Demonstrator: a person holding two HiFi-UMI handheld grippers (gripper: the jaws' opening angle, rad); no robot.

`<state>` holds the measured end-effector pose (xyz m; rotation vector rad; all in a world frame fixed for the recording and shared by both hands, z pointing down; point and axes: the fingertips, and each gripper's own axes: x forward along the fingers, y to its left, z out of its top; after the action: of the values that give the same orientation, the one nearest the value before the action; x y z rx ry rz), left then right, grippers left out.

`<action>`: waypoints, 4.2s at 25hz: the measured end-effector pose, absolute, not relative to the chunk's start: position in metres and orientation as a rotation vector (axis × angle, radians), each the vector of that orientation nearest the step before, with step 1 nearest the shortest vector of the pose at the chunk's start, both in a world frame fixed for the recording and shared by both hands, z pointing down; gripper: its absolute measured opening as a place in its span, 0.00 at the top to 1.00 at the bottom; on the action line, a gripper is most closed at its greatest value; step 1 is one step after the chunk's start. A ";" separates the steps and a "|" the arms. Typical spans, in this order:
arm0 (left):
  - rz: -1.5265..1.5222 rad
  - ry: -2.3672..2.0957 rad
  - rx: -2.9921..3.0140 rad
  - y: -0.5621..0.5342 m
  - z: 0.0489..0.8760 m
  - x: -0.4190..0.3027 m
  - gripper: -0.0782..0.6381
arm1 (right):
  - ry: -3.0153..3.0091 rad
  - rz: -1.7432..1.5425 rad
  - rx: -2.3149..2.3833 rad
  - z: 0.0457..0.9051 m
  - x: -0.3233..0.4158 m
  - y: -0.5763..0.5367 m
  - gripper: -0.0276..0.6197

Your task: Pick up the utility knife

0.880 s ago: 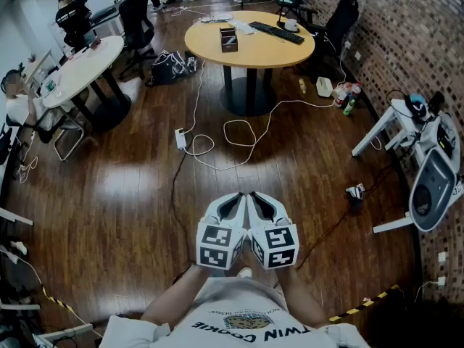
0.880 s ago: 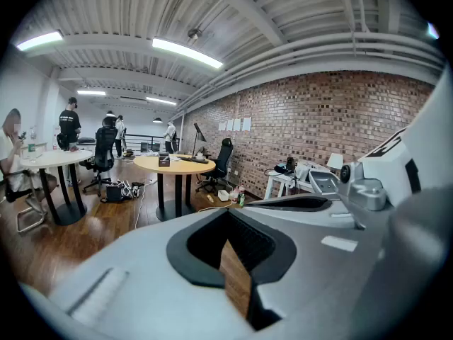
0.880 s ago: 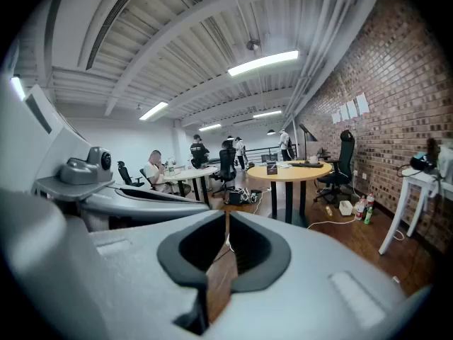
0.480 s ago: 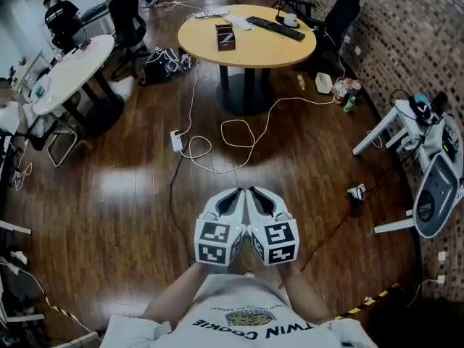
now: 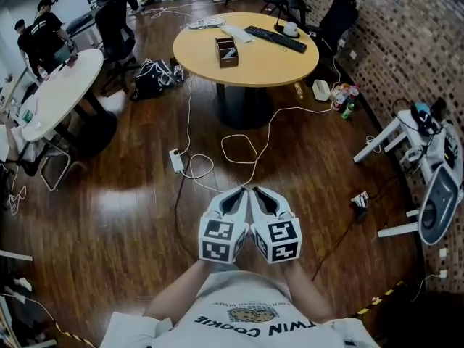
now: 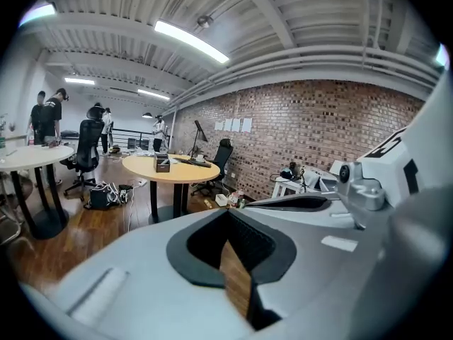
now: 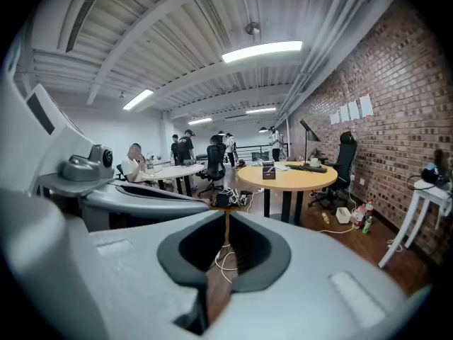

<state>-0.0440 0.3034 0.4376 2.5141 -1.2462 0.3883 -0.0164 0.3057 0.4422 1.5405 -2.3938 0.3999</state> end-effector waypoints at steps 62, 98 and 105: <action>0.436 -1.470 2.420 -0.197 0.463 0.027 0.88 | -2.541 0.374 1.332 0.466 0.052 -0.194 0.93; 0.691 -1.281 2.637 -0.453 0.515 -0.033 0.78 | -2.285 0.421 1.583 0.494 0.003 -0.425 0.93; 0.937 -1.354 2.651 -0.479 0.548 -0.019 0.73 | -2.284 0.451 1.555 0.505 0.022 -0.448 0.93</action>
<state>-0.0187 -0.4791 0.5480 2.6513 -1.3544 0.9370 0.0221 -0.4485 0.5054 1.5545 -2.2840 0.4513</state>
